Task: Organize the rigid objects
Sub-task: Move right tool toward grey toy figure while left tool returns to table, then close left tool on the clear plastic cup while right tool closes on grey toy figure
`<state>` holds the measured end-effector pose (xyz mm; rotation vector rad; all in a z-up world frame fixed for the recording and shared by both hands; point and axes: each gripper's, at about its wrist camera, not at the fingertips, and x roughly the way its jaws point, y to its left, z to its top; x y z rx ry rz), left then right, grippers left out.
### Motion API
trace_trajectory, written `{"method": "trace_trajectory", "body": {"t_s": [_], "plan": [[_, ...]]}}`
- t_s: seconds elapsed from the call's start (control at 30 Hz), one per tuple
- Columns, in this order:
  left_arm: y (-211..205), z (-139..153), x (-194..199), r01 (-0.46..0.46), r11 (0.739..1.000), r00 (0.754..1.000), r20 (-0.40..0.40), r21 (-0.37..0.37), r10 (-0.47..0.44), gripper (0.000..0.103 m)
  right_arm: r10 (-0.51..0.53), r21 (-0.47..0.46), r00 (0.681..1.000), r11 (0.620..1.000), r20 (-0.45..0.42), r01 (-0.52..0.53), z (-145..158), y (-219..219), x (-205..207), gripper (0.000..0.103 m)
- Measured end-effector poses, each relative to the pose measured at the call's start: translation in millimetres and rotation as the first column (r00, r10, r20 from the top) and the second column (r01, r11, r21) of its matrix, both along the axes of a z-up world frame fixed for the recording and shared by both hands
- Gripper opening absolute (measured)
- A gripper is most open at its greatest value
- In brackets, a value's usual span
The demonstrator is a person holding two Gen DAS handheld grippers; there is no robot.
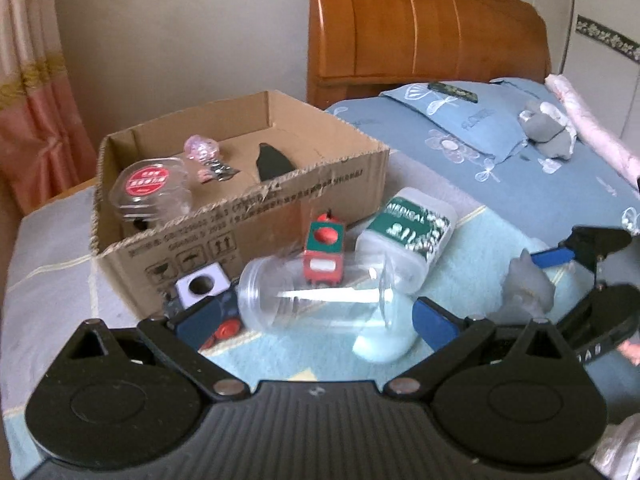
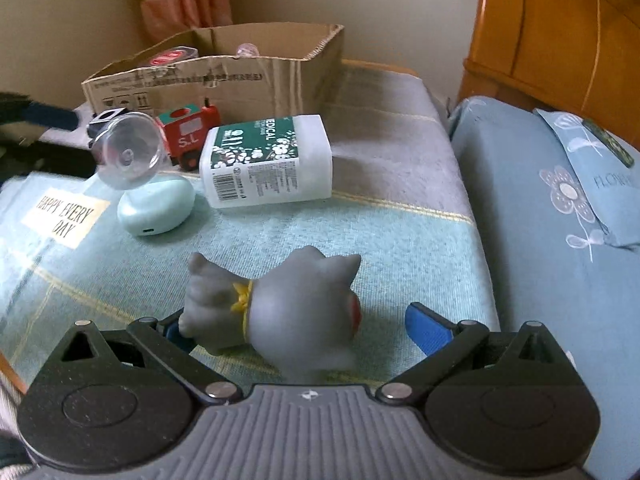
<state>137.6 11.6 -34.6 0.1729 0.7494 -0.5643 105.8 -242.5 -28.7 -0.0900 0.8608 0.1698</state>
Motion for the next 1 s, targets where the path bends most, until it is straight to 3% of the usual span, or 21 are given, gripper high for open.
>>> {"method": "trace_trajectory", "body": {"t_s": [0.17, 0.37, 0.63, 1.0], "plan": [[-9, -1, 25, 0.039, 0.999, 0.998, -0.041, -0.026, -0.040, 0.101, 0.012, 0.002, 1.000, 1.000, 0.010, -0.012, 1, 0, 2, 0.103], [-18, -9, 45, 0.050, 0.999, 0.994, -0.099, -0.004, -0.050, 0.101, 0.020, 0.001, 1.000, 1.000, 0.012, -0.020, 0, 0, 2, 0.103], [-19, -16, 38, 0.073, 0.997, 0.978, -0.196, -0.001, -0.071, 0.101, 0.031, 0.003, 0.999, 0.999, 0.022, -0.032, -1, -1, 2, 0.103], [-21, -16, 47, -0.049, 0.993, 0.973, -0.230, -0.103, 0.024, 0.098, 0.034, 0.006, 0.999, 0.999, 0.032, -0.034, -2, -1, 2, 0.103]]}}
